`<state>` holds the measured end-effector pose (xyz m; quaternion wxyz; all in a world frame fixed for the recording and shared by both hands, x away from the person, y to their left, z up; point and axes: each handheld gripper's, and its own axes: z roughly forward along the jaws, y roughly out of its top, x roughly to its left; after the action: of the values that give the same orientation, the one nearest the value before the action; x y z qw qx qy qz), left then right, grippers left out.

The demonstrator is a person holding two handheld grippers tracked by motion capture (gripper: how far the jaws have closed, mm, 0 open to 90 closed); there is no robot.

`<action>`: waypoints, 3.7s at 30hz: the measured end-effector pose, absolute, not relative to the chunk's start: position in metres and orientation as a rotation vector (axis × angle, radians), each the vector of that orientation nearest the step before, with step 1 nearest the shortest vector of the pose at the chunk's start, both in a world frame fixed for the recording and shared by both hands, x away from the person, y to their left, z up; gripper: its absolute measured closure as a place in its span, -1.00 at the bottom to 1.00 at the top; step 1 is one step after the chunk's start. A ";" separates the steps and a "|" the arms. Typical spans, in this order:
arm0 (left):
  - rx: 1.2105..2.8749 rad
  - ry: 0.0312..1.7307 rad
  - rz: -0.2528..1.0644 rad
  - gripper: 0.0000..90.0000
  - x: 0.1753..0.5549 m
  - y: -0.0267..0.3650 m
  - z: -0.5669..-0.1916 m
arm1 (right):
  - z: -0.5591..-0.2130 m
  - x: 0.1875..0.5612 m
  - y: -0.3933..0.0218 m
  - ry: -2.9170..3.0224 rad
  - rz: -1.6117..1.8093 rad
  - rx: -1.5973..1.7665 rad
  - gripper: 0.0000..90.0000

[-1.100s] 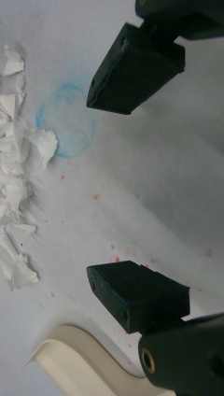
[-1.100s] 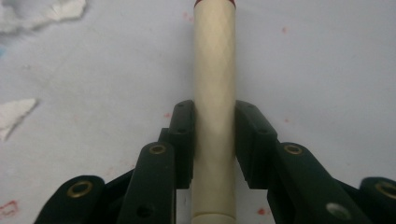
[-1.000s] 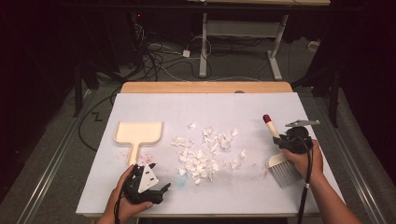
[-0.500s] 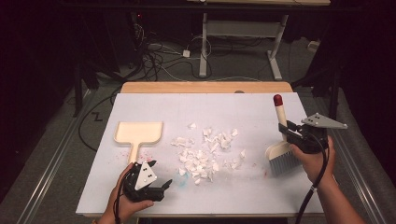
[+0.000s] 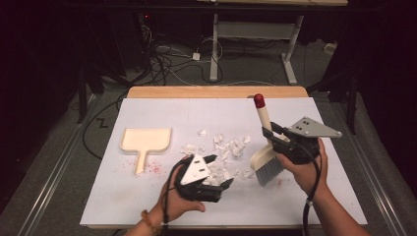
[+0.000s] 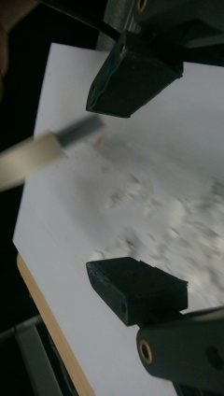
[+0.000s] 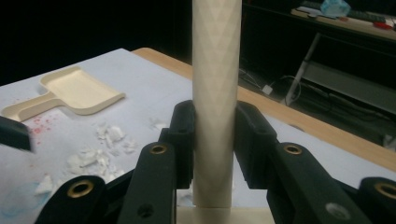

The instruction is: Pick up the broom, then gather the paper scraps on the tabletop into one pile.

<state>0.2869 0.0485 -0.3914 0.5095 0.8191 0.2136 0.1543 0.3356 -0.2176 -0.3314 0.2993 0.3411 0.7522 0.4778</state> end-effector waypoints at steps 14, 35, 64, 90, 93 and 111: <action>1.837 0.628 0.264 0.18 0.314 0.023 -0.408 | -0.342 0.323 -0.166 2.057 1.306 0.802 0.59; 2.020 0.481 0.252 0.44 0.308 0.045 -0.397 | -0.335 0.299 -0.192 2.140 1.490 0.621 0.36; 2.234 0.034 0.026 0.33 0.297 0.070 -0.392 | -0.400 0.298 -0.184 2.791 1.301 0.019 0.51; 2.085 0.734 0.715 -0.58 0.267 0.188 -0.435 | -0.366 0.326 -0.252 2.349 1.199 0.623 0.51; 2.083 0.783 0.723 -0.58 0.263 0.196 -0.444 | -0.367 0.331 -0.256 2.329 1.177 0.653 0.51; 2.088 0.838 0.686 -0.58 0.258 0.201 -0.461 | -0.378 0.368 -0.280 2.174 0.955 0.823 0.51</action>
<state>0.2576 0.2011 -0.4613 0.3846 0.8193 0.3291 0.2694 0.3682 -0.2802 -0.3777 0.3088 0.3116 0.8227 0.3615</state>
